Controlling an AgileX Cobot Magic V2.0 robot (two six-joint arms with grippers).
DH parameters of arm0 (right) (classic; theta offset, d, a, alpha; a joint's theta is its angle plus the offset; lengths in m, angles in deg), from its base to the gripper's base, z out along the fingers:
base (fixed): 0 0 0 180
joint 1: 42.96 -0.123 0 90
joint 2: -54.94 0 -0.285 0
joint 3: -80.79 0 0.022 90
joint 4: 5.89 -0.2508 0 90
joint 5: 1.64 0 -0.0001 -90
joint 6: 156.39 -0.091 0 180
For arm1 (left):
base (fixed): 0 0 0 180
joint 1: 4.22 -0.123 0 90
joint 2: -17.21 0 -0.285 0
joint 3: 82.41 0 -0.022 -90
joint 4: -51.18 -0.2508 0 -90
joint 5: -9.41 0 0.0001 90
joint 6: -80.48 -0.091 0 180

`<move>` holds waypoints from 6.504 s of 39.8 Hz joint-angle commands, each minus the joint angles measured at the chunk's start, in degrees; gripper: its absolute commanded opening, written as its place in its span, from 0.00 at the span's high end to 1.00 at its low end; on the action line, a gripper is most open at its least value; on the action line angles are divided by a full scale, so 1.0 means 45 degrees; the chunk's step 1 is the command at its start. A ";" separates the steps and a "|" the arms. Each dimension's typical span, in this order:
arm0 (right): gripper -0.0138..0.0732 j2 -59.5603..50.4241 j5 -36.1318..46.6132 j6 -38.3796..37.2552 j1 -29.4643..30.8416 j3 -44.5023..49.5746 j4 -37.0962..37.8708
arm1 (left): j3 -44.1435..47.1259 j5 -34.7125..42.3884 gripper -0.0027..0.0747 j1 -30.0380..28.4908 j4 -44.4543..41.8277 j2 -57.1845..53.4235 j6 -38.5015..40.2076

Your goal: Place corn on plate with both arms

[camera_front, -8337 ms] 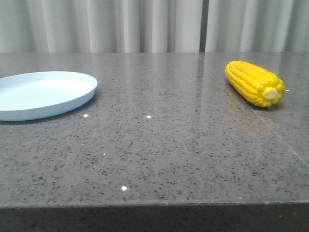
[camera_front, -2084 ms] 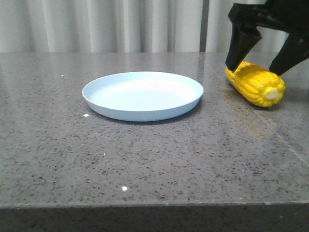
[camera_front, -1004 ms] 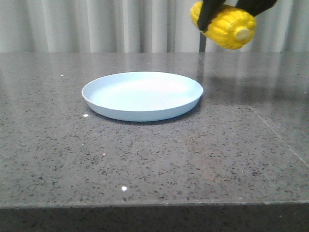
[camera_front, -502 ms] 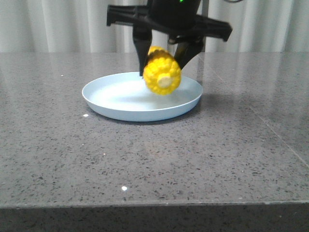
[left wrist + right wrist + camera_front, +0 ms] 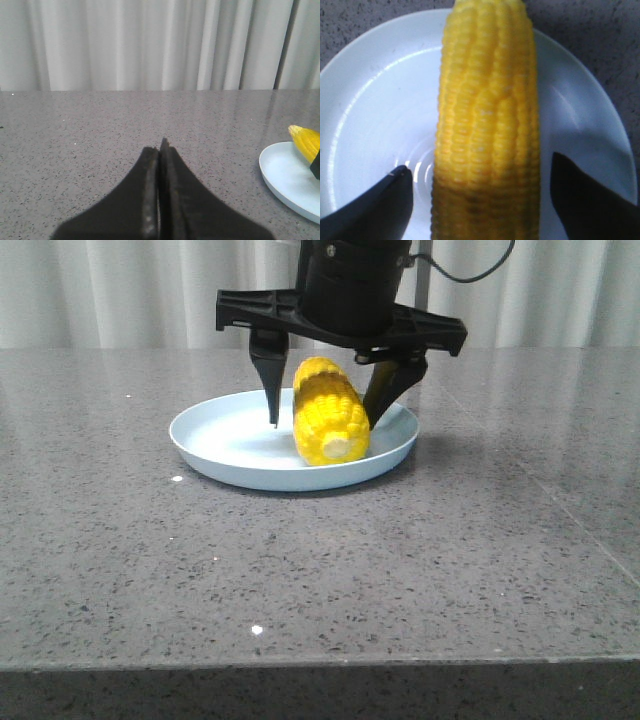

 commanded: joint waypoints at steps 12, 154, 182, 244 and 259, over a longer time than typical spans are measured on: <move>0.20 -0.2866 0.0354 0.0346 0.1071 -0.0406 0.1126 | -0.0316 0.1054 0.99 -0.0045 -0.0011 0.0108 0.0112; 0.92 -2.0593 0.8655 0.5464 0.6546 1.5954 0.1586 | 0.4182 0.2033 0.99 -0.1697 -0.0283 -0.3385 0.0068; 0.92 -2.0593 0.8655 0.5464 0.6546 1.5954 0.1586 | 0.4488 0.2111 0.99 -0.1697 -0.0232 -0.3359 0.0068; 0.92 -2.4082 0.8790 0.9839 0.8237 2.0405 -0.3207 | 0.4488 0.2111 0.99 -0.1697 -0.0232 -0.3359 0.0068; 0.92 -2.4082 0.8790 0.9839 0.8237 2.0405 -0.3207 | 0.4488 0.2111 0.99 -0.1697 -0.0232 -0.3359 0.0068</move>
